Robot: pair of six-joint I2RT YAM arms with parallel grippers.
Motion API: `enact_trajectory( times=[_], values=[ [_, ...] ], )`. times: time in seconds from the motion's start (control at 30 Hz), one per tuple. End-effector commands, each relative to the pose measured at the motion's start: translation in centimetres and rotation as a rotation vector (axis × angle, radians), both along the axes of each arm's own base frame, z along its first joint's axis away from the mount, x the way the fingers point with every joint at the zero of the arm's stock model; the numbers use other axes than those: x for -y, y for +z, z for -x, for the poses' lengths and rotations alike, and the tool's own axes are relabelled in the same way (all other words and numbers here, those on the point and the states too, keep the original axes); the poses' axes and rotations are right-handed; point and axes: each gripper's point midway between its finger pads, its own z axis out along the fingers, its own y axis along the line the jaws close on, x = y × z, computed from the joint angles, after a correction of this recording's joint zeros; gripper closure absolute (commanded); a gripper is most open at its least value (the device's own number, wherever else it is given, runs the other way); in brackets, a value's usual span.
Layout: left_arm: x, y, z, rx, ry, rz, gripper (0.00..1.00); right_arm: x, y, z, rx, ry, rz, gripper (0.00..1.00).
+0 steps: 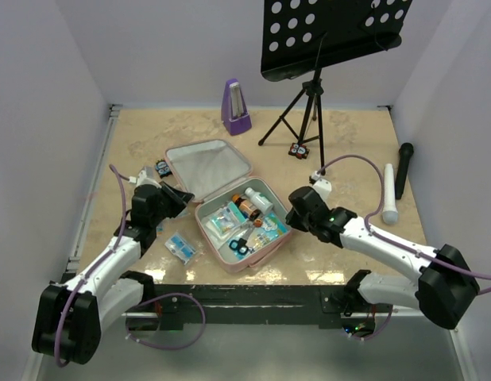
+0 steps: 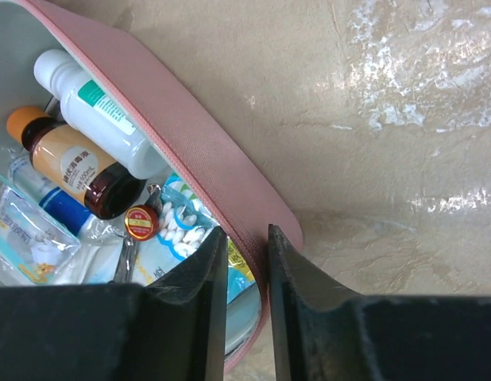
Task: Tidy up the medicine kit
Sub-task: Adjust the medicine box at the center of the board.
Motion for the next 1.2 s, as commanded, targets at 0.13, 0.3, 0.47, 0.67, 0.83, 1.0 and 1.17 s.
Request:
enact_trajectory(
  times=[0.13, 0.3, 0.47, 0.67, 0.83, 1.0, 1.17],
  values=[
    [1.5, 1.0, 0.6, 0.065, -0.061, -0.025, 1.00, 0.5, 2.8, -4.6, 0.118, -0.032, 0.097, 1.00],
    [1.2, 1.0, 0.9, 0.074, -0.053, -0.038, 1.00, 1.4, 2.8, -7.1, 0.125, -0.047, 0.178, 1.00],
    [1.2, 1.0, 1.1, 0.076, -0.055, -0.034, 1.00, 2.3, 2.4, -9.2, 0.124, -0.038, 0.281, 1.00],
    [1.2, 0.4, 1.4, 0.064, -0.049, -0.020, 1.00, 3.7, 2.4, -11.7, 0.138, -0.056, 0.377, 1.00],
    [1.0, 0.5, 1.5, 0.064, -0.034, -0.011, 1.00, 4.2, 2.9, -14.2, 0.147, -0.067, 0.371, 1.00],
    [0.6, 0.8, 1.6, 0.079, 0.002, 0.013, 1.00, 3.8, 2.5, -16.1, 0.142, -0.058, 0.382, 1.00],
    [0.1, 0.7, 1.8, 0.077, 0.033, 0.017, 1.00, 4.0, 1.7, -17.7, 0.132, -0.070, 0.399, 1.00]
  ],
)
